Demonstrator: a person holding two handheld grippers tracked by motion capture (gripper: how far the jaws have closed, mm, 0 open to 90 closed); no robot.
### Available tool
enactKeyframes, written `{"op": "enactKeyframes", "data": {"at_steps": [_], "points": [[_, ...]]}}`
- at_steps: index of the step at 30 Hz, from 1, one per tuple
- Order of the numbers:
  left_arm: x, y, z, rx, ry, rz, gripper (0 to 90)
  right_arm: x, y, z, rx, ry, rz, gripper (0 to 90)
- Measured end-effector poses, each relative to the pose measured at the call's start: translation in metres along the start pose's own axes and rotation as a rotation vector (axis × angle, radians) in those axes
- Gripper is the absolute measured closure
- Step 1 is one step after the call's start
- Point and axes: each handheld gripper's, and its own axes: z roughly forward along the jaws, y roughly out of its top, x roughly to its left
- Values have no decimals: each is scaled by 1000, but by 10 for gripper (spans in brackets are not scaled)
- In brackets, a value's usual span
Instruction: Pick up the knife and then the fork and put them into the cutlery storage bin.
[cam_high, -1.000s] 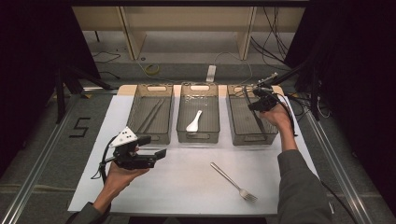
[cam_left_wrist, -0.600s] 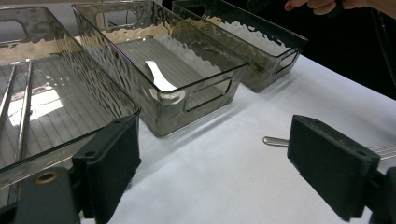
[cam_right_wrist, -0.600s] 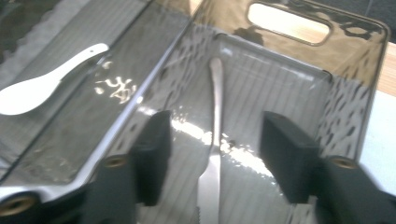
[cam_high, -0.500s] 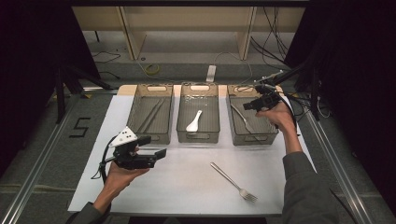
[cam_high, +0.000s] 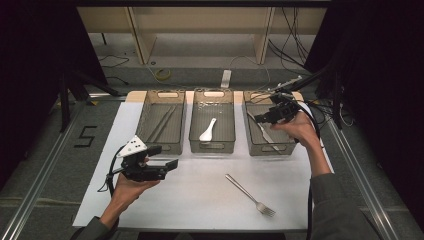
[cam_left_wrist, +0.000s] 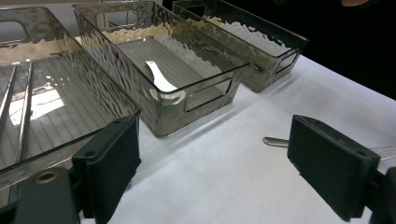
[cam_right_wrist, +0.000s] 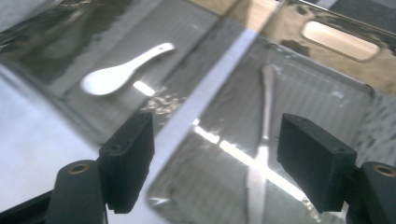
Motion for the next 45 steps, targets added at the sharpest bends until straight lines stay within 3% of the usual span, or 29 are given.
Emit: {"op": "enactKeyframes", "data": {"at_steps": [8,29,39,45], "points": [[0,0,0,0,1,-1,163,27,-9,-3,33,46,-77,293],[1,0,-1,-17,-1,-10,162,80,-55,2,116,102,-182,319],[0,1,-2,-24,-2,-1,162,102,-76,5,194,127,-226,314],[0,1,-3,-27,-3,-1,162,114,-89,19,284,132,-266,360]]}}
